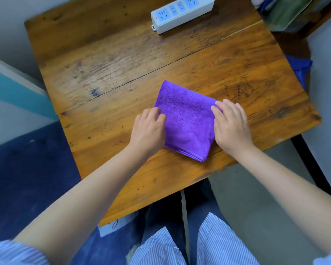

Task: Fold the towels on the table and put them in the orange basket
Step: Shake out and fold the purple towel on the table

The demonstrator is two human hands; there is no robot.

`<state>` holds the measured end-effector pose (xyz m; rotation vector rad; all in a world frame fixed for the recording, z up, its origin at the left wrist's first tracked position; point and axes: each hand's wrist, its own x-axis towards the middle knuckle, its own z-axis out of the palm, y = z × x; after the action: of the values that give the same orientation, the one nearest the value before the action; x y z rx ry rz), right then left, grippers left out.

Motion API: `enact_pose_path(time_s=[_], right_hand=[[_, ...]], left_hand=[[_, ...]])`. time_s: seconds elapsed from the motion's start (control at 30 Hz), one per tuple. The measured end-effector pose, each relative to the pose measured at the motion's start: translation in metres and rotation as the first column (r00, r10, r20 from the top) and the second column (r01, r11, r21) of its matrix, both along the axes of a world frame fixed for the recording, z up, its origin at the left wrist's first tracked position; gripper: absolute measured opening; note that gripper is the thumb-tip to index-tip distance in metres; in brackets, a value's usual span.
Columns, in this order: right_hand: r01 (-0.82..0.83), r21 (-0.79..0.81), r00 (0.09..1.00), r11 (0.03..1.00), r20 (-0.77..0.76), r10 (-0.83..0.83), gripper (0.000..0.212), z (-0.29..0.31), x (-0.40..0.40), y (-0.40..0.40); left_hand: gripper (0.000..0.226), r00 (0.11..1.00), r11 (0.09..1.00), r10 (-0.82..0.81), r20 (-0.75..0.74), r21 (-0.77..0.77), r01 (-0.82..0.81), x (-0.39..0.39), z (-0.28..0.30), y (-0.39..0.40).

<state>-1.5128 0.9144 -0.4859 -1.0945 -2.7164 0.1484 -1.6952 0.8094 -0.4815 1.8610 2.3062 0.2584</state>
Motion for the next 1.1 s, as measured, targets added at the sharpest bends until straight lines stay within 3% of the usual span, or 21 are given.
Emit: enact_pose_path(time_s=[0.07, 0.13, 0.23, 0.3, 0.4, 0.5, 0.6, 0.67, 0.7, 0.77, 0.8, 0.9, 0.97, 1.0, 1.1], right_hand=[[0.071, -0.143, 0.994, 0.987, 0.096, -0.058, 0.041, -0.002, -0.023, 0.010], [0.026, -0.219, 0.980, 0.975, 0.196, 0.017, 0.050, -0.012, -0.041, 0.016], [-0.146, -0.250, 0.931, 0.957, 0.293, 0.218, 0.051, -0.031, -0.041, 0.025], [-0.187, -0.275, 0.908, 0.943, 0.317, 0.273, 0.052, -0.037, -0.030, 0.038], [-0.140, -0.301, 0.888, 0.943, 0.384, 0.254, 0.054, -0.041, -0.013, 0.062], [-0.005, -0.357, 0.880, 0.934, 0.442, 0.174, 0.054, -0.038, 0.007, 0.084], [-0.026, -0.351, 0.891, 0.936, 0.417, 0.181, 0.052, -0.027, 0.023, 0.097], [-0.197, -0.250, 0.923, 0.948, 0.280, 0.266, 0.045, -0.018, 0.030, 0.095], [-0.317, -0.172, 0.916, 0.933, 0.201, 0.349, 0.040, -0.016, 0.032, 0.095], [-0.520, -0.067, 0.846, 0.851, 0.098, 0.525, 0.036, -0.012, 0.035, 0.095], [-0.595, -0.064, 0.797, 0.801, 0.083, 0.598, 0.038, -0.010, 0.035, 0.096], [-0.742, -0.104, 0.657, 0.662, 0.080, 0.750, 0.039, -0.006, 0.029, 0.103], [-0.829, -0.119, 0.536, 0.546, 0.109, 0.837, 0.025, -0.007, 0.022, 0.109], [-0.862, -0.117, 0.480, 0.494, 0.127, 0.868, 0.018, -0.008, 0.017, 0.113], [-0.902, -0.119, 0.394, 0.416, 0.170, 0.903, 0.035, -0.004, 0.001, 0.124]], left_hand=[[0.034, 0.984, 0.995, 0.100, 0.150, -0.037, -0.096, 0.021, -0.005, 0.016], [0.047, 0.953, 0.966, 0.230, 0.195, -0.162, -0.200, 0.040, -0.018, 0.025], [0.061, 0.957, 0.931, 0.276, 0.087, -0.274, -0.243, 0.052, -0.049, 0.020], [0.064, 0.966, 0.941, 0.253, 0.046, -0.244, -0.235, 0.052, -0.060, 0.013], [0.063, 0.962, 0.952, 0.272, 0.028, -0.151, -0.265, 0.054, -0.062, 0.013], [0.064, 0.967, 0.950, 0.254, 0.038, -0.198, -0.241, 0.055, -0.062, 0.012], [0.065, 0.953, 0.918, 0.303, 0.027, -0.278, -0.284, 0.055, -0.060, 0.016], [0.060, 0.940, 0.910, 0.340, 0.039, -0.266, -0.318, 0.061, -0.046, 0.021], [0.053, 0.939, 0.928, 0.342, 0.047, -0.177, -0.329, 0.066, -0.037, 0.024], [0.032, 0.950, 0.948, 0.305, 0.072, 0.071, -0.310, 0.082, -0.027, 0.026], [0.026, 0.957, 0.951, 0.277, 0.084, 0.117, -0.286, 0.092, -0.022, 0.025], [0.034, 0.967, 0.970, 0.238, 0.085, -0.067, -0.233, 0.129, -0.010, 0.026], [0.048, 0.950, 0.931, 0.307, 0.054, -0.222, -0.289, 0.142, -0.010, 0.026], [0.051, 0.936, 0.914, 0.348, 0.050, -0.241, -0.327, 0.143, -0.012, 0.026], [0.053, 0.902, 0.888, 0.428, 0.066, -0.216, -0.406, 0.139, -0.014, 0.026]])
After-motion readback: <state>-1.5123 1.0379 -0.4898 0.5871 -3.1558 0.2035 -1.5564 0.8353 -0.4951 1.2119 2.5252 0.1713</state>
